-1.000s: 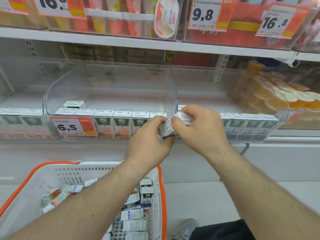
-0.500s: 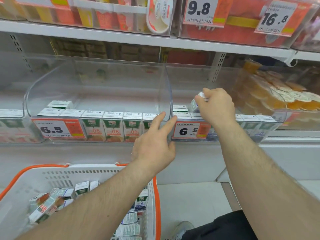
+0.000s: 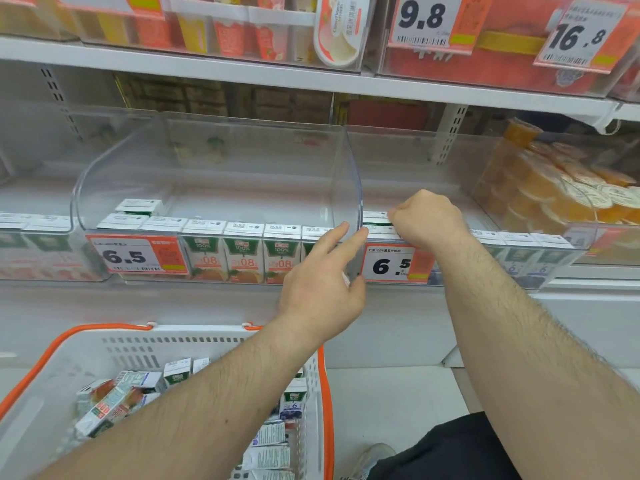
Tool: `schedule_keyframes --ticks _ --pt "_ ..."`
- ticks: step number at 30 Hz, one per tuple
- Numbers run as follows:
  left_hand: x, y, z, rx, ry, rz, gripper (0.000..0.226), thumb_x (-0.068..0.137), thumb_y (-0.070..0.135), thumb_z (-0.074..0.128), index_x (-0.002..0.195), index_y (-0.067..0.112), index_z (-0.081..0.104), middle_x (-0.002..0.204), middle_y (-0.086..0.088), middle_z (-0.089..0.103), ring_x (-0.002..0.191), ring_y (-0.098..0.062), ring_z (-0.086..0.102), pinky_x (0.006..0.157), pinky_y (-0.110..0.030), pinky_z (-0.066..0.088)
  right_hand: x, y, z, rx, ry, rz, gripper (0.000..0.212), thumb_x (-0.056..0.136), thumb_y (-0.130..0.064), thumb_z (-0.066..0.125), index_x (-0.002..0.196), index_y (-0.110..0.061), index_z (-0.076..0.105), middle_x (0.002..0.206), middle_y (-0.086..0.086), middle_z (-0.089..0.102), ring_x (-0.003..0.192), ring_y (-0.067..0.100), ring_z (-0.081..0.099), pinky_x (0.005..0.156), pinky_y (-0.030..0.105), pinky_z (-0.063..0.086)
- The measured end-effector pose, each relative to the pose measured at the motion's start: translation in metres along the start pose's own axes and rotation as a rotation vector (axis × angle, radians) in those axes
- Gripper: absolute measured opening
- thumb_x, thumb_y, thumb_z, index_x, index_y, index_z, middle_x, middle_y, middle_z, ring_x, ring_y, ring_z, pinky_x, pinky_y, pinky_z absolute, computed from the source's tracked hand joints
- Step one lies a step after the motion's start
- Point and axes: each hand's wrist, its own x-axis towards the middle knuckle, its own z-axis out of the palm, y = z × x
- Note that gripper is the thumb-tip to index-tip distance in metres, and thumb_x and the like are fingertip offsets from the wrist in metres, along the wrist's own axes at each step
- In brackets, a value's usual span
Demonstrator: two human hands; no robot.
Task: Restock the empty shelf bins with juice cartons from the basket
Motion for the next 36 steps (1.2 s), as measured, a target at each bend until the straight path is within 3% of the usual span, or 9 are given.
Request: schedule_keyframes --ticks 5,9,11,15,21,25,30,33,36 --pt "-0.006 -0.001 -0.019 -0.369 0.256 -0.077 0.037 0.091 0.012 0.061 0.122 0.032 0.058 0.115 0.019 0.051 0.104 0.018 0.044 0.089 -0.001 0.032 0.001 0.0 -0.003 -0.038 -0.062 0.007 0.045 0.096 -0.04 0.035 0.109 -0.009 0.064 0.117 0.017 0.064 0.106 0.037 0.057 0.09 0.039 0.043" --pt "-0.007 -0.002 -0.04 -0.896 0.291 -0.541 0.015 0.097 0.019 0.054 0.097 0.03 0.063 0.081 0.008 0.066 0.076 -0.016 0.064 0.067 -0.03 0.052 -0.006 -0.003 -0.003 -0.221 -0.064 -0.008 0.046 0.098 -0.037 0.021 0.106 -0.017 0.061 0.115 0.009 0.064 0.109 0.031 0.052 0.103 0.05 0.026" --pt "-0.012 -0.005 -0.051 -1.122 0.261 -0.763 0.009 0.098 0.024 0.054 0.099 0.024 0.063 0.058 0.006 0.064 0.053 -0.016 0.06 0.052 -0.027 0.05 -0.015 -0.01 -0.008 -0.255 0.119 -0.038 0.044 0.097 -0.033 0.021 0.092 -0.019 0.063 0.101 0.008 0.066 0.099 0.03 0.051 0.098 0.047 0.027" --pt "-0.024 -0.011 -0.07 -1.275 0.231 -0.927 0.012 0.095 0.028 0.057 0.101 0.02 0.065 0.059 -0.003 0.062 0.053 -0.02 0.058 0.062 -0.034 0.051 -0.064 -0.045 -0.024 0.217 0.563 -0.355 0.043 0.097 -0.028 0.035 0.056 -0.016 0.036 0.058 0.001 0.044 0.066 0.03 0.045 0.066 0.038 0.033" --pt "-0.039 -0.024 -0.078 -1.326 0.275 -0.901 0.027 0.1 0.027 0.05 0.118 0.01 0.061 0.079 -0.014 0.069 0.062 -0.026 0.066 0.058 -0.037 0.055 -0.131 -0.109 -0.001 0.413 -0.334 -0.54 0.017 0.086 -0.04 0.065 0.096 -0.026 0.068 0.082 -0.009 0.062 0.079 0.013 0.06 0.072 0.033 0.052" --pt "-0.049 -0.026 -0.094 -1.309 0.278 -0.881 0.021 0.102 0.023 0.045 0.108 0.01 0.06 0.076 -0.019 0.071 0.051 -0.029 0.068 0.045 -0.035 0.054 -0.137 -0.122 0.017 0.555 -0.651 -0.456 0.01 0.089 -0.029 0.067 0.097 -0.023 0.067 0.068 -0.015 0.061 0.063 0.003 0.059 0.059 0.023 0.046" --pt "-0.058 -0.042 -0.123 -1.31 0.276 -0.651 0.037 0.093 0.039 0.054 0.11 0.006 0.057 0.076 -0.013 0.071 0.07 -0.029 0.069 0.063 -0.04 0.056 -0.134 -0.143 0.008 0.804 -0.653 -0.45 0.006 0.092 -0.008 0.065 0.088 -0.009 0.061 0.078 0.007 0.063 0.058 0.009 0.06 0.056 0.025 0.048" --pt "-0.071 -0.067 -0.141 -0.957 0.3 -0.436 0.049 0.075 0.035 0.071 0.117 0.013 0.06 0.112 -0.01 0.068 0.1 -0.026 0.065 0.086 -0.044 0.053 -0.134 -0.156 0.004 1.046 -0.617 -0.438 0.008 0.092 0.001 0.061 0.094 -0.006 0.057 0.086 0.01 0.062 0.056 0.009 0.064 0.052 0.022 0.051" --pt "-0.077 -0.088 -0.156 -0.594 0.319 -0.305 0.037 0.078 0.011 0.078 0.106 0.03 0.061 0.106 0.003 0.07 0.094 -0.017 0.069 0.089 -0.04 0.056 -0.133 -0.171 0.011 1.07 -0.55 -0.508 0.012 0.09 0.0 0.064 0.099 -0.004 0.057 0.092 0.012 0.065 0.063 0.012 0.066 0.056 0.025 0.053"
